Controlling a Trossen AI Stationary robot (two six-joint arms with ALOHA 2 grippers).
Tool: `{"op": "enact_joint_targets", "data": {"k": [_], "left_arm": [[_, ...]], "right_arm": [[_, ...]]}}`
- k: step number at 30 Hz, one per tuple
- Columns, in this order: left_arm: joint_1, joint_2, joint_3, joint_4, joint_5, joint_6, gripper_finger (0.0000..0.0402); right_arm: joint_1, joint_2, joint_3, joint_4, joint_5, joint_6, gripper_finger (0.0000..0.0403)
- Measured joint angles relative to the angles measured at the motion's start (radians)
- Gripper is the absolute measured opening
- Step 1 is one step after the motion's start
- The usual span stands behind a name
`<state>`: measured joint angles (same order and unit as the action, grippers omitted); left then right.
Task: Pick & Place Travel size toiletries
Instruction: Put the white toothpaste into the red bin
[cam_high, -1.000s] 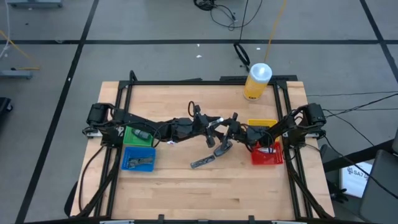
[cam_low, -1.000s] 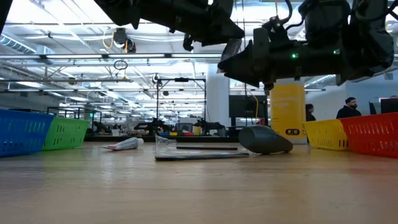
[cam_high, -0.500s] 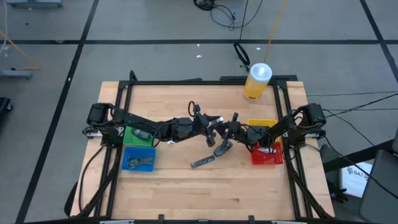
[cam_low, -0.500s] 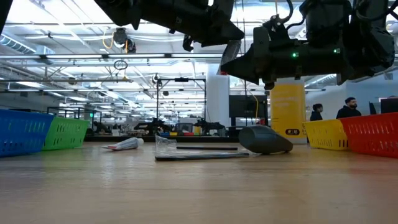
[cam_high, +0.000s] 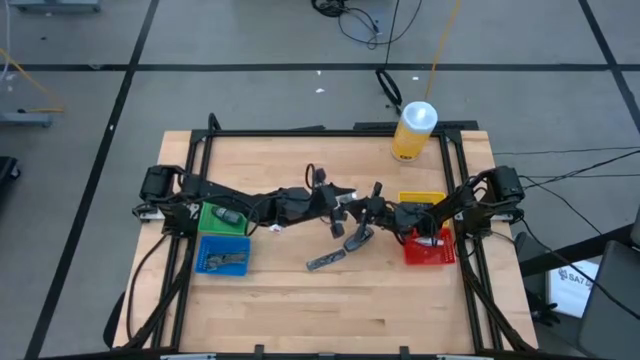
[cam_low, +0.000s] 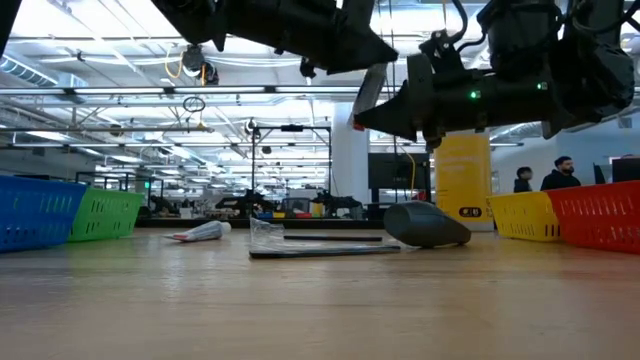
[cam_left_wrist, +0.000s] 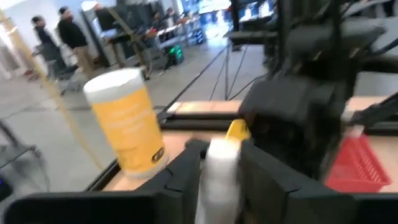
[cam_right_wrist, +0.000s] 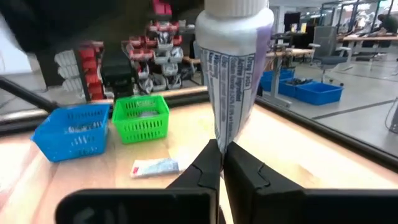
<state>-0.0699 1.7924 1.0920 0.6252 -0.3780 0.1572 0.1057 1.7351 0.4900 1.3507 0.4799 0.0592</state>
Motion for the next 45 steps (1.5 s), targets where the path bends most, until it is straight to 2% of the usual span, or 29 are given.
{"op": "enact_joint_targets", "data": {"k": [7,9,11,14,17,20,22,24,29,32,35,38,42,45], "left_arm": [[0.011,-0.021,0.000,0.011,0.096,0.017,0.0242],[0.010,-0.061,0.000,-0.040,0.065,0.018,0.0269],[0.009,-0.111,0.001,-0.113,-0.008,0.017,0.0288],[0.012,-0.199,0.001,-0.320,-0.154,-0.003,0.0301],[0.028,-0.265,-0.015,-0.542,-0.276,-0.077,0.0295],[0.049,-0.285,-0.096,-0.617,-0.303,-0.196,0.0279],[0.058,-0.283,-0.187,-0.541,-0.290,-0.260,0.0267],[0.061,-0.265,-0.289,-0.360,-0.265,-0.311,0.0255],[0.063,-0.144,-0.482,0.176,-0.204,-0.325,0.0236],[0.064,-0.046,-0.511,0.371,-0.198,-0.307,0.0230],[0.065,0.043,-0.505,0.424,-0.197,-0.309,0.0228],[0.065,0.109,-0.484,0.425,-0.197,-0.328,0.0228],[0.065,0.167,-0.455,0.424,-0.208,-0.331,0.0228],[0.065,0.174,-0.446,0.427,-0.210,-0.351,0.0227]], "right_arm": [[-0.008,0.001,0.000,-0.029,-0.008,0.000,0.0002],[-0.013,0.001,0.000,-0.049,-0.007,0.000,0.0002],[-0.017,0.001,0.000,-0.079,-0.009,0.000,0.0002],[-0.025,0.001,0.000,-0.128,-0.026,-0.004,0.0002],[-0.034,-0.023,0.000,-0.198,-0.093,-0.015,0.0002],[-0.046,-0.096,0.012,-0.325,-0.150,0.007,0.0002],[-0.055,-0.168,0.036,-0.480,-0.180,0.043,0.0002],[-0.063,-0.255,0.079,-0.691,-0.215,0.079,0.0002],[-0.053,-0.427,0.293,-1.415,-0.268,0.175,0.0002],[-0.052,-0.471,0.458,-1.847,-0.373,0.295,0.0002],[-0.050,-0.474,0.586,-2.221,-0.529,0.445,0.0002],[-0.025,-0.473,0.636,-2.510,-0.673,0.586,0.0002],[0.045,-0.472,0.621,-2.763,-0.847,0.732,0.0002],[0.102,-0.472,0.573,-2.823,-0.911,0.770,0.0002]]}}
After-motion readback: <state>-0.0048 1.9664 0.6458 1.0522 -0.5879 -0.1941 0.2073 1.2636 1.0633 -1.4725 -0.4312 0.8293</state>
